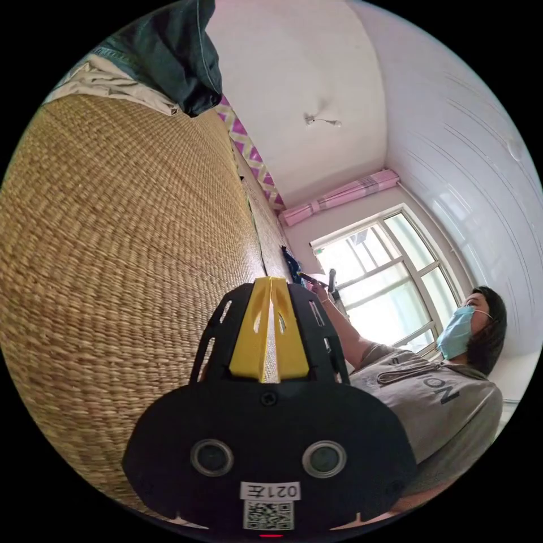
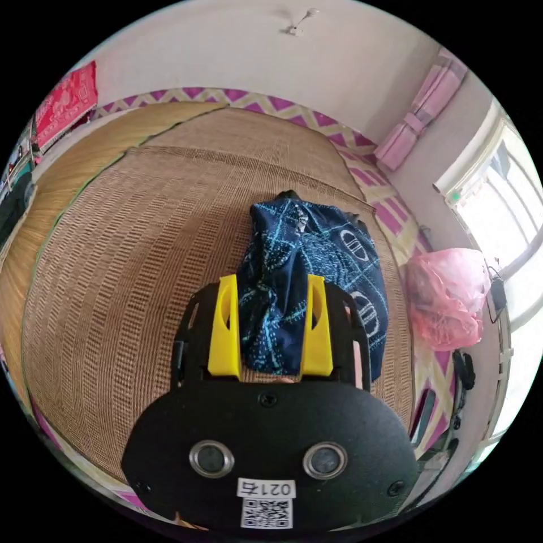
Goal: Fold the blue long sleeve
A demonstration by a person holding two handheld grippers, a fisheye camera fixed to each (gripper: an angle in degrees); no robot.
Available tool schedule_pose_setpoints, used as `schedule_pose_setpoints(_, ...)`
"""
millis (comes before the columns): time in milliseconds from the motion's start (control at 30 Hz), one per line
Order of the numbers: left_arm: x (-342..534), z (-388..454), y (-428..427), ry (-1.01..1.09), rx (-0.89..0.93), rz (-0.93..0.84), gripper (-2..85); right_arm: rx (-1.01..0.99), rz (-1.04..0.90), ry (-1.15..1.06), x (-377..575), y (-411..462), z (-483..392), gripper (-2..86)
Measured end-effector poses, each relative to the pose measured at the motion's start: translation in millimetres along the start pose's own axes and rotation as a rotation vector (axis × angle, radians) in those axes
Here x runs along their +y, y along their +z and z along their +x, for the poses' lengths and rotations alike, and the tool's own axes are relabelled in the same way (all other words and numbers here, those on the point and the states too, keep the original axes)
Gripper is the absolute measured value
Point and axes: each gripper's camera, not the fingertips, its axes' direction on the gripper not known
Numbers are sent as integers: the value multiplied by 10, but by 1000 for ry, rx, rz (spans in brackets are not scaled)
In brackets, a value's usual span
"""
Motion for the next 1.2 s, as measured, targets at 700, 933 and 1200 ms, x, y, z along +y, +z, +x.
schedule_pose_setpoints(700, -282, 382, -38, 19, 54, -3, -9, -179, -58, -151, -807, -1783, -1144, 60)
schedule_pose_setpoints(933, -426, 463, -94, 15, 97, -8, -9, -755, -91, -215, -609, -2517, -2686, 60)
schedule_pose_setpoints(1200, -611, 560, -147, -1, 102, -20, -6, -928, -16, -84, -451, -2916, -3302, 72)
